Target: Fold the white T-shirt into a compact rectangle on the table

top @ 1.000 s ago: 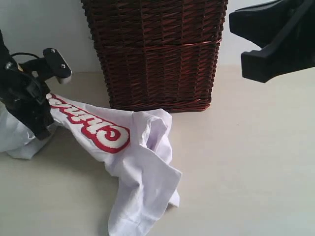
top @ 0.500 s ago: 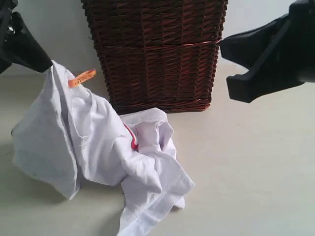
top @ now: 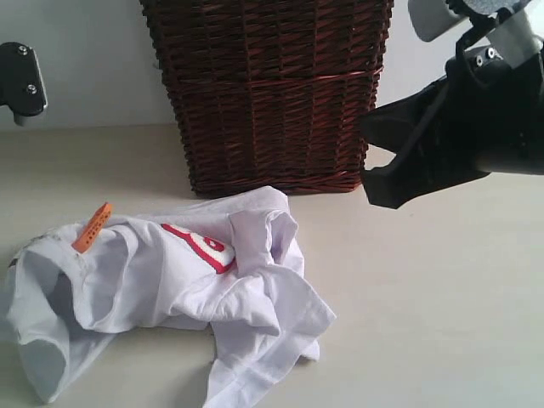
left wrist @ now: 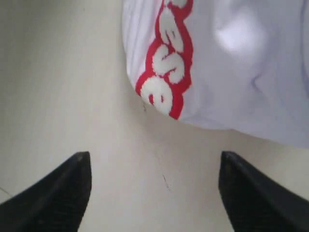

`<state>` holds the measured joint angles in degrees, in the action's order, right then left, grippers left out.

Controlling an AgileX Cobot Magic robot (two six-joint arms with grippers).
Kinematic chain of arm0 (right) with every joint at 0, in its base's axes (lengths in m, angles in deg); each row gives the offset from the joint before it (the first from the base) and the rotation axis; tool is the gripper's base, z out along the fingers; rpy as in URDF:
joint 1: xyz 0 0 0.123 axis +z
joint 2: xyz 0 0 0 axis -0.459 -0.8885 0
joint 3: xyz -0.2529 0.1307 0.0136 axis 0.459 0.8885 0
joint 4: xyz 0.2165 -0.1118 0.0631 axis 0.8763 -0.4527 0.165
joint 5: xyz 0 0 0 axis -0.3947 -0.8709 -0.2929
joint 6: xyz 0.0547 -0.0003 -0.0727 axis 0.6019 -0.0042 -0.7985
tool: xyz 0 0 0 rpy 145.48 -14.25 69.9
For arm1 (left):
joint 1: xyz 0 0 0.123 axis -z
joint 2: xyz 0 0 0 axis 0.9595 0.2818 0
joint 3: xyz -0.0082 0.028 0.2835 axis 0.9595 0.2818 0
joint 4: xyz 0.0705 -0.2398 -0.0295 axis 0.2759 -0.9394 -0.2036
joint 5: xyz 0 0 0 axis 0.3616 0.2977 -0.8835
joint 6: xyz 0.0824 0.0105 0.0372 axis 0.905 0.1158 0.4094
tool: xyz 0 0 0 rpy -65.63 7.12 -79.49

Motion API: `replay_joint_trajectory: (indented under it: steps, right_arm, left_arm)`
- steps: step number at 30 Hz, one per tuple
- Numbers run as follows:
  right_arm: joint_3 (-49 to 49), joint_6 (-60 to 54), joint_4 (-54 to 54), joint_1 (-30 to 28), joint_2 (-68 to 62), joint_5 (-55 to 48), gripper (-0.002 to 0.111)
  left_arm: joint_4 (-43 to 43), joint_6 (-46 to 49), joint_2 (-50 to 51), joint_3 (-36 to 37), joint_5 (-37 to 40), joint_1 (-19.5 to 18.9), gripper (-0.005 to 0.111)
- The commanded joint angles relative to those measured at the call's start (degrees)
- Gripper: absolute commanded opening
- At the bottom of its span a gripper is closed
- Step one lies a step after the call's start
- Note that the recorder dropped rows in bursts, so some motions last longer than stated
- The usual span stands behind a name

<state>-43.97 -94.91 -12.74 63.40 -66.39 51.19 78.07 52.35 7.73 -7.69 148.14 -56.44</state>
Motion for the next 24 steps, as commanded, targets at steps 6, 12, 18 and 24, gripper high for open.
replay_joint_trajectory:
  steps: [6,12,18,24]
  right_arm:
    - [0.3,0.0,0.1,-0.1,-0.1,0.3,0.0]
    - [0.3,0.0,0.1,-0.1,-0.1,0.2,0.0]
    - [0.3,0.0,0.1,-0.1,-0.1,0.2,0.0]
    - [0.3,0.0,0.1,-0.1,-0.1,0.2,0.0]
  left_arm:
    - [-6.7,-1.2,-8.2,0.0,1.4,10.9,0.071]
    - [-10.0,-1.2,-9.5,4.4,2.7,19.8,0.068]
    - [14.6,-13.2,-7.5,16.9,-11.4,21.3,0.069]
    - [13.1,-14.6,-7.2,21.7,-24.5,21.6,0.069]
